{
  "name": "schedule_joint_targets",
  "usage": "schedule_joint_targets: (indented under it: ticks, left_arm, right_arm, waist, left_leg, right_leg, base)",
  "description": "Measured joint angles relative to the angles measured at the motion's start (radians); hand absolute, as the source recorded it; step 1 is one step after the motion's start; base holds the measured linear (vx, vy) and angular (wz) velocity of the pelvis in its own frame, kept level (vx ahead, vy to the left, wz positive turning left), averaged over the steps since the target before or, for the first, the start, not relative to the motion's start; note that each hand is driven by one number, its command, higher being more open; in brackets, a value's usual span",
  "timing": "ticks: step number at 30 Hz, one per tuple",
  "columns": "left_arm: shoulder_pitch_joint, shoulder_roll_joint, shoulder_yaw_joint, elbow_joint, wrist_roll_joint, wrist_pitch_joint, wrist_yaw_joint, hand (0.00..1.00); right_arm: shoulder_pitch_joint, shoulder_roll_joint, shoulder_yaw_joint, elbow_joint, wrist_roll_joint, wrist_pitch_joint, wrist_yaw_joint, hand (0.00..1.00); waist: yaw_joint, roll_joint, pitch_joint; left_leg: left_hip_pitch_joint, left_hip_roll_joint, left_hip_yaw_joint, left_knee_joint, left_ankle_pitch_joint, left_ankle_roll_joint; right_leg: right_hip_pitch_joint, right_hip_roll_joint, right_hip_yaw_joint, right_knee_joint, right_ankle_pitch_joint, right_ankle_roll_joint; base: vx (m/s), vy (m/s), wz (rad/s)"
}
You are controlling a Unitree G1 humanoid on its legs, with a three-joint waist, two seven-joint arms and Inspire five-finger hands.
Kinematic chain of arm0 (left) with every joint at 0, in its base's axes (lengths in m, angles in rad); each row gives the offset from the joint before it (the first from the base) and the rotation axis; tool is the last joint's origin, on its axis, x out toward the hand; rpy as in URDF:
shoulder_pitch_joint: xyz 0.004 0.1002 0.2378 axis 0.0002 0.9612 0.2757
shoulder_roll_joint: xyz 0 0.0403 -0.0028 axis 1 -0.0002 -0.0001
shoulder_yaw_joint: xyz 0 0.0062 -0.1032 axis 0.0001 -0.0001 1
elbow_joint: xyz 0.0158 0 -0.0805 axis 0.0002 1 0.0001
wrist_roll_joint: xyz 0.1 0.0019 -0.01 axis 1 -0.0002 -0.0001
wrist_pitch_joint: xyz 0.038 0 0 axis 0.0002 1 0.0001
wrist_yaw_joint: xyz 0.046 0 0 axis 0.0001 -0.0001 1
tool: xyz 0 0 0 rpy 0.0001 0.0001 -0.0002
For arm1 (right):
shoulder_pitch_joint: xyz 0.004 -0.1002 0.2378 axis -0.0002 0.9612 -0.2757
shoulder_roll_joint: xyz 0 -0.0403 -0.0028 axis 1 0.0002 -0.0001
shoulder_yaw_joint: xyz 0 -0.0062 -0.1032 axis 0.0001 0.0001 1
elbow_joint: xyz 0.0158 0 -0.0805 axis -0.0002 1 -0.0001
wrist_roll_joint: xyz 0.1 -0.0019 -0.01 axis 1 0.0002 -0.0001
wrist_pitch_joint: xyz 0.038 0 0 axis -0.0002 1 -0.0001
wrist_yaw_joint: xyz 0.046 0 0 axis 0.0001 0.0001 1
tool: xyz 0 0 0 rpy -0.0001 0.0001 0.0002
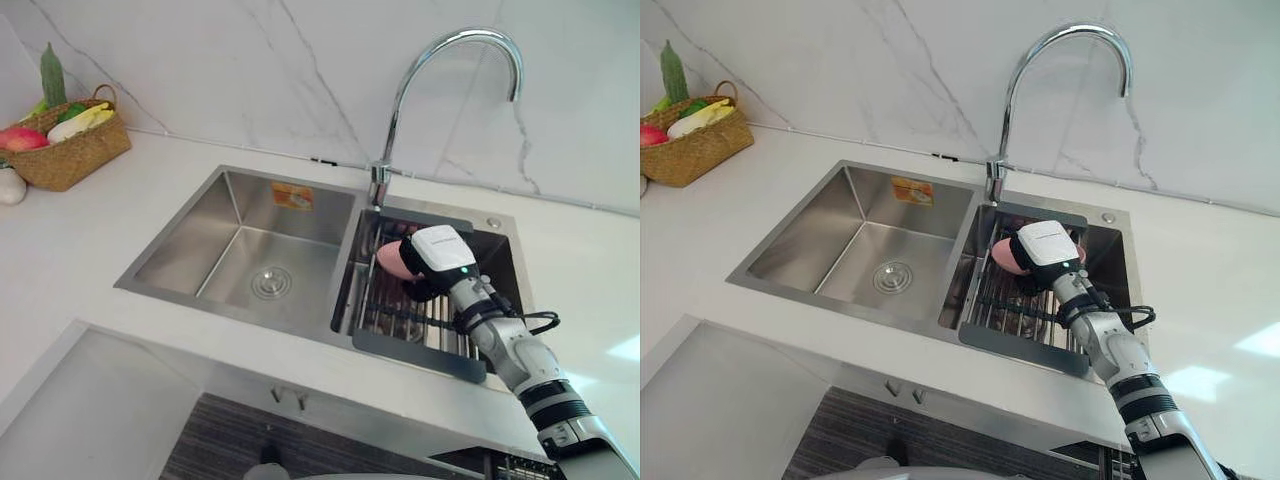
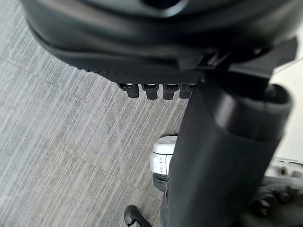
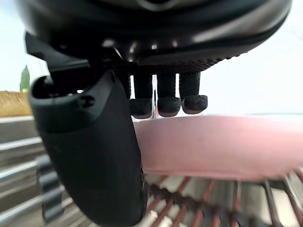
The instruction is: Walk over to the sink, pick up the cup, carry it to the dishwasher, place the cup inside the dishwasher, then close the dishwasher door
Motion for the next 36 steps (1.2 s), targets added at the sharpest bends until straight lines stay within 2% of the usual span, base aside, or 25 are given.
schedule_joint_targets:
  ticks: [5, 9, 16, 22, 26, 32, 33, 36]
  left_arm:
    - [0.003, 0.0, 0.0, 0.0, 0.0, -0.009, 0.0, 1.0]
    - [0.005, -0.001, 0.0, 0.0, 0.0, -0.013, 0.0, 1.0]
    - [0.005, -0.003, 0.0, 0.001, 0.001, -0.014, -0.001, 1.0]
    - [0.005, -0.003, -0.012, 0.003, 0.001, -0.014, -0.001, 1.0]
    - [0.003, -0.001, -0.017, 0.003, 0.0, -0.014, 0.0, 1.0]
    - [0.002, 0.0, -0.019, 0.003, -0.002, -0.014, -0.001, 1.0]
    - [0.002, 0.0, -0.019, 0.003, -0.002, -0.014, -0.001, 1.0]
    - [0.002, 0.0, -0.019, 0.003, -0.002, -0.015, -0.001, 1.0]
  right_arm:
    - [-0.01, -0.014, -0.001, -0.006, -0.003, -0.023, -0.079, 0.0]
    - [-0.014, -0.045, -0.002, -0.071, -0.002, -0.027, -0.091, 0.0]
    - [-0.014, -0.05, -0.035, -0.121, -0.001, -0.039, -0.084, 0.0]
    - [-0.013, -0.05, -0.044, -0.12, 0.003, -0.034, -0.037, 0.0]
    - [-0.013, -0.046, -0.042, -0.098, 0.061, -0.013, -0.02, 0.0]
    - [-0.013, -0.025, -0.042, -0.042, 0.068, 0.022, -0.028, 0.0]
    - [-0.013, -0.02, -0.043, -0.034, 0.068, 0.033, -0.028, 1.0]
    - [-0.013, -0.007, -0.045, -0.022, 0.069, 0.074, -0.028, 1.0]
  waist:
    - [0.0, -0.001, 0.0]
    - [-0.002, -0.002, 0.0]
    - [-0.004, -0.002, 0.0]
    - [-0.007, -0.002, 0.0]
    - [-0.002, -0.002, -0.001]
    - [0.0, -0.002, -0.001]
    - [0.0, -0.002, -0.001]
    - [0.0, -0.002, -0.001]
  left_leg:
    - [0.0, 0.0, -0.001, 0.0, 0.0, 0.0]
    - [0.0, 0.0, 0.0, 0.0, 0.0, 0.0]
    - [0.002, 0.001, 0.005, 0.0, 0.0, 0.0]
    - [0.007, 0.002, 0.015, 0.0, -0.001, -0.001]
    - [0.007, 0.002, 0.014, 0.0, -0.001, -0.001]
    - [0.006, 0.0, 0.006, 0.0, -0.001, -0.001]
    - [0.005, 0.0, 0.005, 0.0, -0.001, -0.001]
    - [0.004, -0.001, 0.001, 0.0, -0.001, -0.001]
  right_leg:
    - [0.001, 0.0, -0.001, 0.0, 0.0, 0.0]
    - [0.001, 0.0, 0.0, 0.0, 0.0, 0.0]
    - [-0.001, 0.0, 0.007, 0.0, 0.0, 0.0]
    - [-0.003, 0.0, 0.019, 0.0, 0.001, 0.0]
    - [-0.003, 0.0, 0.017, 0.0, 0.001, 0.0]
    - [0.001, 0.0, 0.008, 0.0, 0.0, 0.0]
    - [0.002, 0.0, 0.006, 0.0, 0.0, 0.0]
    - [0.006, 0.0, 0.002, -0.001, 0.0, 0.0]
  base:
    - [0.01, -0.001, 0.01]
    - [0.0, 0.0, 0.0]
    - [0.0, 0.0, -0.02]
    - [0.0, 0.0, -0.05]
    - [0.0, 0.0, 0.0]
    - [0.0, 0.0, 0.04]
    - [0.0, 0.0, 0.03]
    - [0.0, 0.0, 0.04]
